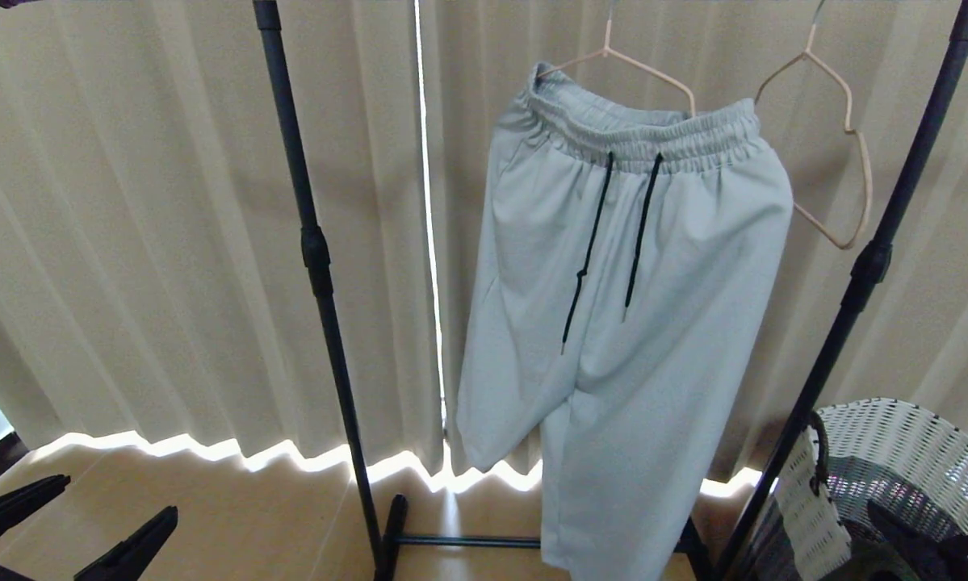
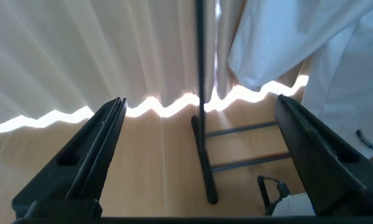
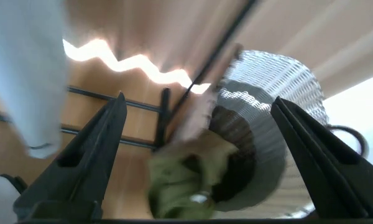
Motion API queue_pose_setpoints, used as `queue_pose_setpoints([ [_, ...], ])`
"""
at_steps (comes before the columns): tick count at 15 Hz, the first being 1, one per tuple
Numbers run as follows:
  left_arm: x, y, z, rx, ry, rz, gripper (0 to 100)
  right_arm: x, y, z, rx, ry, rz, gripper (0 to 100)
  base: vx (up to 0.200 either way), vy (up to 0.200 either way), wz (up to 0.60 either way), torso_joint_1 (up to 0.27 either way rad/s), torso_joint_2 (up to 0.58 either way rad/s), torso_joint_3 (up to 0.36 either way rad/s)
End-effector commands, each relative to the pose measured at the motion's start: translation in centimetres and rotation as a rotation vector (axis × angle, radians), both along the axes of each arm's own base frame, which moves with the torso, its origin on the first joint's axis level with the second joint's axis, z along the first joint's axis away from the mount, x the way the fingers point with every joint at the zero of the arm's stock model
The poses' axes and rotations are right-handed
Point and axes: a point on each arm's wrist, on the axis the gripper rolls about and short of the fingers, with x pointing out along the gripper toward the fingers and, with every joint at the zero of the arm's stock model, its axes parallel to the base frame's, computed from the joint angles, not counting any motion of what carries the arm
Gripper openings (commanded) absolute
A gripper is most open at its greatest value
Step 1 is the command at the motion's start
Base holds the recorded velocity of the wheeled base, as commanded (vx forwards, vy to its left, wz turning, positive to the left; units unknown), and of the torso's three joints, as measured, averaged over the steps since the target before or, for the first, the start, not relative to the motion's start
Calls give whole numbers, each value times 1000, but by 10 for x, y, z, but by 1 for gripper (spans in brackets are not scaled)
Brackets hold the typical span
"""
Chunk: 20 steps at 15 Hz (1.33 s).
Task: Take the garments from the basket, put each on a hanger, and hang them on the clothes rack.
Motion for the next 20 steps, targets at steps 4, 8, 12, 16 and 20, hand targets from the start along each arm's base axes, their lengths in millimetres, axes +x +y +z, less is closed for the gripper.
queue_pose_setpoints([
  [4, 0, 0, 0, 0, 1, 0, 100, 0, 0, 1, 0, -6, -1, 100, 0, -200, 0, -2, 4, 6],
  [8, -3, -4, -1, -2, -7, -68, 100, 1, -5, 2, 2, -10, -45, 100, 0, 0, 0, 0, 0, 0],
  [12, -5, -9, -12, 8, 48, -134, 100, -5, -2, -17, -17, 84, -7, 100, 0, 0, 0, 0, 0, 0],
  [16, -7, -12, -16, 11, 63, -186, 100, -4, 3, -30, -55, 170, 65, 100, 0, 0, 0, 0, 0, 0],
  [20, -7, -12, -16, 11, 64, -183, 100, 3, 5, -38, -75, 244, 82, 100, -50, 0, 0, 1, 1, -1],
])
